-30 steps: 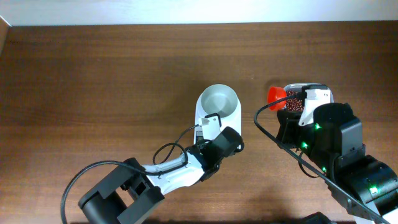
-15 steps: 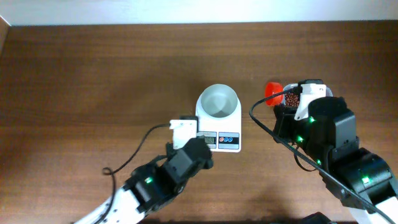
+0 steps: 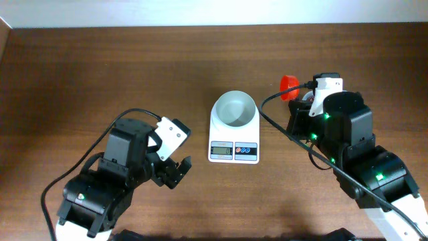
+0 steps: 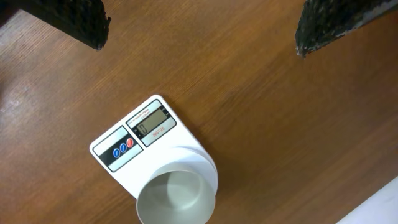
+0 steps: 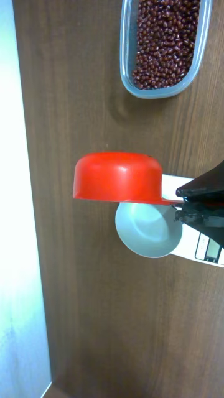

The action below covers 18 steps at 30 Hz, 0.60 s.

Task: Scoop and weigh 50g on scale
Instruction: 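Retract the left gripper and move the scoop toward the bean tub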

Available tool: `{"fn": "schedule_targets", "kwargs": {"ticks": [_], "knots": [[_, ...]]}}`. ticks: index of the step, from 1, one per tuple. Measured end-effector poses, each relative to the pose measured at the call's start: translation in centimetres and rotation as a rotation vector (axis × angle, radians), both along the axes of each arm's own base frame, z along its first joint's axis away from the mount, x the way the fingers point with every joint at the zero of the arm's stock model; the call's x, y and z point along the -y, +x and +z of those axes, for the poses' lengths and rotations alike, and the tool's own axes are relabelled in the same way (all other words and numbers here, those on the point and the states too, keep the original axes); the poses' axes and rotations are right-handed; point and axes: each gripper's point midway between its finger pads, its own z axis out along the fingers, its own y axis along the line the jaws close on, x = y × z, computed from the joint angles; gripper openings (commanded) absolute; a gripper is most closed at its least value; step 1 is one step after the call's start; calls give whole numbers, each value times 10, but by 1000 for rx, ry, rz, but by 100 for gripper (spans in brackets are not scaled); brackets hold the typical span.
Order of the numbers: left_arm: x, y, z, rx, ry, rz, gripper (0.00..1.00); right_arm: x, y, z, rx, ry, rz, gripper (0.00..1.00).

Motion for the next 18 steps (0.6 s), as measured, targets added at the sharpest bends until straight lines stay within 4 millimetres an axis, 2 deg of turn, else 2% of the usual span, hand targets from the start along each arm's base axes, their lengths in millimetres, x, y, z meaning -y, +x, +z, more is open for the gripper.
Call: {"fn": "schedule_targets", "kwargs": {"ticks": [8,10,12,14,16,18], "knots": [[4,-2,0,6,6,-45,99,0,-1,-1,0,-17,11,4],[12,-10,-2,-3,8,-141,99,3,-6,-7,-30,-31,12,4],[18,-13,-4,-5,10,-212,99,9,-22,-7,-46,-49,20,4],[24,-11,-17,-67,11,-270,99,17,-42,6,-12,-43,23,4],[21,-6,-30,-174,23,-294,99,29,-69,21,37,-25,25,4],[22,-12,-23,-257,29,-346,99,37,-89,35,90,-3,24,4]]}}
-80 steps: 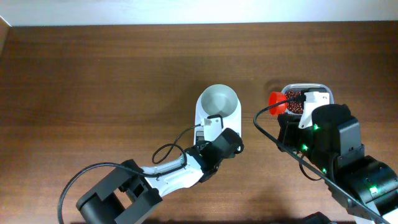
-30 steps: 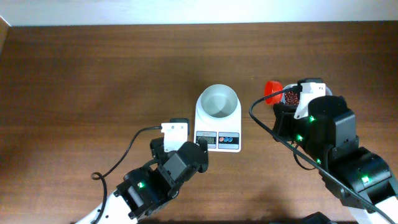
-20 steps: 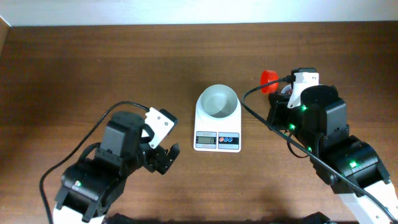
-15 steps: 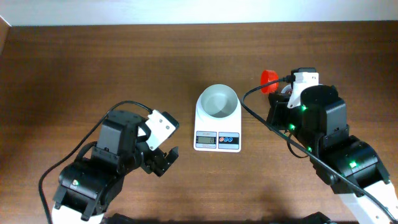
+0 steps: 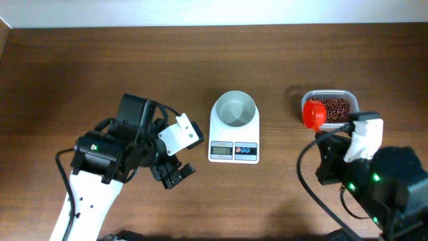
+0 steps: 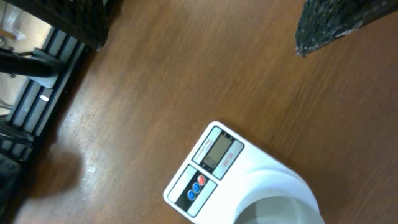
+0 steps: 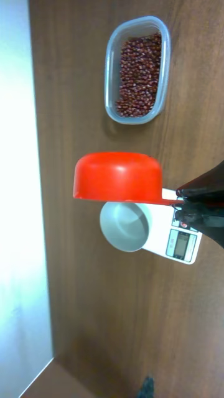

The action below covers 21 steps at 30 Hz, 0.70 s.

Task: Scoop and weigh 50g on scale
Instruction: 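Retract the left gripper and move the scoop toward the bean tub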

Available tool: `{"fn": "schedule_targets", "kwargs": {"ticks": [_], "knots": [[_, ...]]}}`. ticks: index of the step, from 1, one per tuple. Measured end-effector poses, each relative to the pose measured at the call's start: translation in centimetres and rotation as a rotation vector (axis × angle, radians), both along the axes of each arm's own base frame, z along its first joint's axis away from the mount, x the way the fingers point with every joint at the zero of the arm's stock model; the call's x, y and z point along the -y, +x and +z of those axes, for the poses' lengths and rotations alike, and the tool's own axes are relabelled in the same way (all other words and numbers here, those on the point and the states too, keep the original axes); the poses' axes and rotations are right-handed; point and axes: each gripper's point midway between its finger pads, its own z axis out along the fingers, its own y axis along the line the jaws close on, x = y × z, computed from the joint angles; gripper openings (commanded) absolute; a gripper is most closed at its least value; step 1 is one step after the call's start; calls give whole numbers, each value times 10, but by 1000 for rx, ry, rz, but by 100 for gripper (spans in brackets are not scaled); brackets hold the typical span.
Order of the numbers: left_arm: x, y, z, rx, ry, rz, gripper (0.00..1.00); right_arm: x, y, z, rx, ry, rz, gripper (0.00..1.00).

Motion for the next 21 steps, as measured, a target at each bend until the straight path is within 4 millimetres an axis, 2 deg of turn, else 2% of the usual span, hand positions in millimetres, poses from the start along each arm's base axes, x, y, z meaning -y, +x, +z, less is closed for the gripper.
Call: {"fn": "schedule_targets", "kwargs": {"ticks": [3,5,7,10,18,21], "knots": [[2,1,3,-7,2,-22,99,3,-12,-7,-30,-7,10,4],[-5,4,0,8,41,-10,99,1,-13,-8,-39,-3,21,4],[-12,13,0,46,87,14,99,-4,-16,-9,-46,9,47,4],[-11,23,5,92,80,19,99,-5,-17,-10,-54,11,54,4],[1,20,9,84,14,-9,99,-6,-17,-10,-56,14,59,4],[1,20,9,82,10,-11,99,-10,-19,-9,-74,68,54,4]]}}
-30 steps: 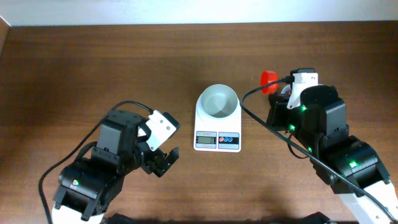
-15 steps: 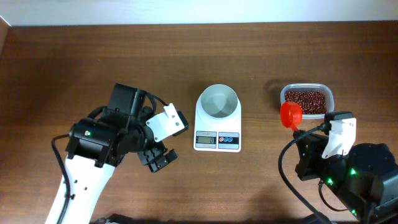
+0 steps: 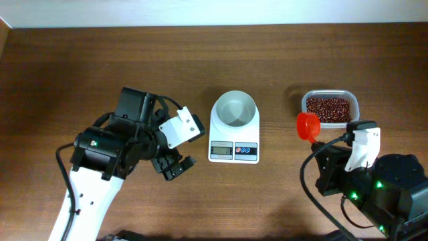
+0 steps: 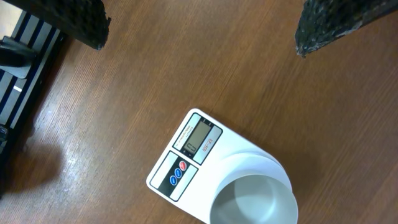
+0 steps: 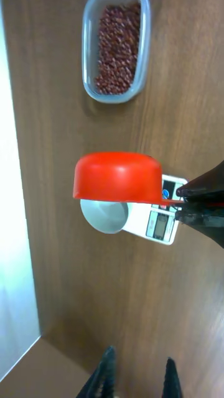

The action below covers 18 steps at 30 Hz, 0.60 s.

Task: Scoop and weigh 50g on scale
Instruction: 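Retract the left gripper and move the scoop toward the bean tub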

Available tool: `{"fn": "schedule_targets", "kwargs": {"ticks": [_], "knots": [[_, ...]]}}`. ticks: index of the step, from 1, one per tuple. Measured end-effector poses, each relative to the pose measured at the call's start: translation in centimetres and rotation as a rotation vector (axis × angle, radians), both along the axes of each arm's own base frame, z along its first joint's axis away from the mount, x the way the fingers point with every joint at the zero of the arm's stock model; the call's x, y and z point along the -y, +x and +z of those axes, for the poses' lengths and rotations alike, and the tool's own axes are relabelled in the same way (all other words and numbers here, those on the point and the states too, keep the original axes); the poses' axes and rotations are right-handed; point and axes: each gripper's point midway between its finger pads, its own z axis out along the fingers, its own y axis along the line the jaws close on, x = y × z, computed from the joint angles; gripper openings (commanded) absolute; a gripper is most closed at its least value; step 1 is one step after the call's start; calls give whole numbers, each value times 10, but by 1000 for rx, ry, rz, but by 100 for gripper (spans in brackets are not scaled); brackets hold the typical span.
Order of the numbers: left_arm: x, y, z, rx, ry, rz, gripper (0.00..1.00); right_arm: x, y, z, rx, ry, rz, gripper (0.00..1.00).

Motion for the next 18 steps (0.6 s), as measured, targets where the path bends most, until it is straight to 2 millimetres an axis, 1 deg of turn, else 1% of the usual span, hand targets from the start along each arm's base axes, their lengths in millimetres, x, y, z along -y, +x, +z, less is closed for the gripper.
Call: {"fn": "schedule_targets", "kwargs": {"ticks": [2,3,6,9,17,18], "knots": [[0,0,0,-1,-3,-1,99,-4,1,5,-12,75,-22,4],[1,0,0,-1,-4,-2,99,-11,0,9,-14,120,3,4],[1,-1,0,-2,-5,-3,99,-28,-9,11,-53,199,81,4],[1,-1,0,-2,-5,-3,99,-32,-12,12,-62,213,102,4],[1,-1,0,-2,-6,-3,99,-34,-14,11,-69,219,116,4],[1,-1,0,-2,-6,-3,99,-35,-11,17,-42,228,119,4]]}}
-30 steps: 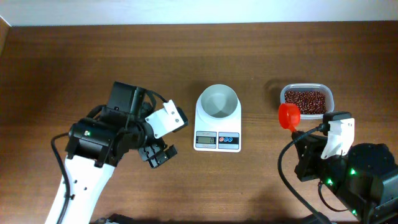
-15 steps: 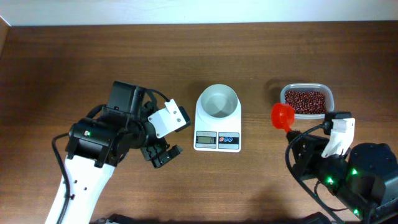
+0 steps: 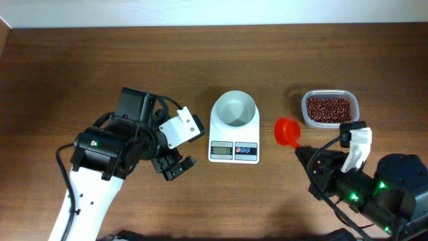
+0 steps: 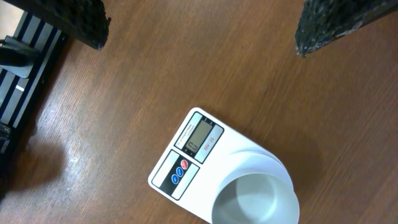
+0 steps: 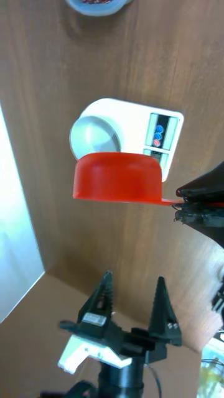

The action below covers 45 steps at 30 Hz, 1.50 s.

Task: Scoop and weigh 50g on scale
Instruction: 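Retract the left gripper and move the scoop toward the bean tub, then dip the red scoop into the red beans with the right gripper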

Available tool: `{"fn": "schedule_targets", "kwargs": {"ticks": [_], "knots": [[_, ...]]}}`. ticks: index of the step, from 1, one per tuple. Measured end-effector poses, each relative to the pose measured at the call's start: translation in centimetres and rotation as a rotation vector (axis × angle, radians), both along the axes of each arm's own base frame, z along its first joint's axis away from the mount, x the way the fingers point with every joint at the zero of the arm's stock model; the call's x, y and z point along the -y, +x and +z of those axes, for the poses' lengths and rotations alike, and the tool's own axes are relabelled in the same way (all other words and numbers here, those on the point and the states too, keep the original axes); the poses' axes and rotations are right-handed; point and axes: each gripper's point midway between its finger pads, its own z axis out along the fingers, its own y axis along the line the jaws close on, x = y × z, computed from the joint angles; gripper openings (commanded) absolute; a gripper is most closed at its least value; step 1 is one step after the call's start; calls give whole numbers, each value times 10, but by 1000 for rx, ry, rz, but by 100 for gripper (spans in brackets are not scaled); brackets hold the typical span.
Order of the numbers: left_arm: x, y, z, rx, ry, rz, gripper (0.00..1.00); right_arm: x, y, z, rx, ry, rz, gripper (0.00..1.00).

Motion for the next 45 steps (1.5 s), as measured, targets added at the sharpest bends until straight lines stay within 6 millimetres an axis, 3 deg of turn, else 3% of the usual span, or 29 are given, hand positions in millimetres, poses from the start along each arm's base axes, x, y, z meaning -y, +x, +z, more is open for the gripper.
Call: {"fn": "schedule_targets", "kwargs": {"ticks": [12,15,23,35,37,40,45], "knots": [[0,0,0,0,0,0,99,2,13,7,41,-5,-33,4],[0,0,0,0,0,0,99,12,25,13,114,-66,-87,4],[0,0,0,0,0,0,99,10,40,-11,26,-129,-97,4],[0,0,0,0,0,0,99,32,50,-17,-55,-62,-308,4],[0,0,0,0,0,0,99,26,55,-31,-142,-36,-323,4],[0,0,0,0,0,0,99,1,64,-46,-247,15,-248,4],[0,0,0,0,0,0,99,-3,58,-44,-252,35,-222,4]]}}
